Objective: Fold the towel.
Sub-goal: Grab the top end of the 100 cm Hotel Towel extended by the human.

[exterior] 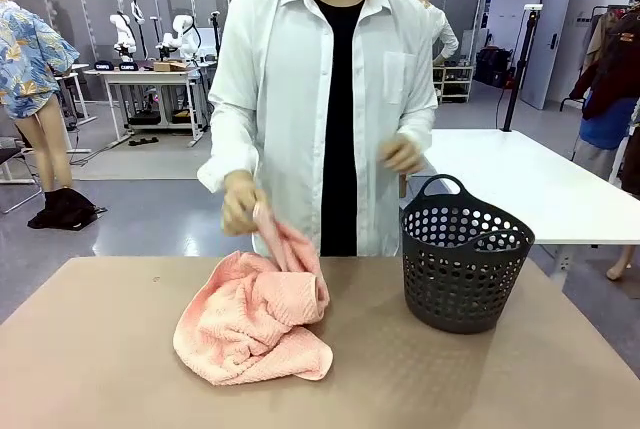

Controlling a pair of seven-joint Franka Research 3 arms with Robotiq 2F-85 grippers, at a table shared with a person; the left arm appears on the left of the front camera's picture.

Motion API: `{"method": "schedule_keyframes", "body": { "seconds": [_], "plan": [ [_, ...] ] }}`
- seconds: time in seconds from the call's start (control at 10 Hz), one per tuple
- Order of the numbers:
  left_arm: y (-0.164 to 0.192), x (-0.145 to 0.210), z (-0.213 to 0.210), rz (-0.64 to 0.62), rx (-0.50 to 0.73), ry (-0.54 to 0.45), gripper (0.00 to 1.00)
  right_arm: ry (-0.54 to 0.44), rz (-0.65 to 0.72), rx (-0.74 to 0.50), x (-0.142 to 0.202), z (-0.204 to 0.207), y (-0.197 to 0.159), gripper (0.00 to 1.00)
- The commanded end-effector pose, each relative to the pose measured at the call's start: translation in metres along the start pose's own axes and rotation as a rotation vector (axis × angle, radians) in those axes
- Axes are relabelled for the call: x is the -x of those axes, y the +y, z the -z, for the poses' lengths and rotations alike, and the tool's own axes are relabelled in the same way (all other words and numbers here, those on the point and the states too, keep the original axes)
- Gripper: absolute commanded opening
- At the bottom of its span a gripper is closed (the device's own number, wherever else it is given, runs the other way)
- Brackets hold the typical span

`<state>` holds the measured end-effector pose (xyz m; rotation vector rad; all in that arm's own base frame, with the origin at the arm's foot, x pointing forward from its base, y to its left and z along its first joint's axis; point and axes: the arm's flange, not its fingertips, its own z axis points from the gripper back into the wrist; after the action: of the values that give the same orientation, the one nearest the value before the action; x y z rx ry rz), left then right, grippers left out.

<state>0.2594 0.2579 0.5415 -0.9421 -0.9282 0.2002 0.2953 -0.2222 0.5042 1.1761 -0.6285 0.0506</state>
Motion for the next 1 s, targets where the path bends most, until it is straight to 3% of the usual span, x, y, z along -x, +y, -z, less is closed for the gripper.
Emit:
{"method": "schedule_keyframes", "body": {
  "seconds": [0.0, 0.9],
  "plan": [
    [0.0021, -0.0023, 0.0001, 0.017, 0.018, -0.006, 1.00, -0.008, -0.012, -0.010, -0.0018, -0.0008, 0.0005, 1.00],
    [0.0021, -0.0023, 0.0001, 0.017, 0.018, -0.006, 1.00, -0.008, -0.012, -0.010, -0.0018, -0.0008, 0.0005, 1.00]
  ]
}}
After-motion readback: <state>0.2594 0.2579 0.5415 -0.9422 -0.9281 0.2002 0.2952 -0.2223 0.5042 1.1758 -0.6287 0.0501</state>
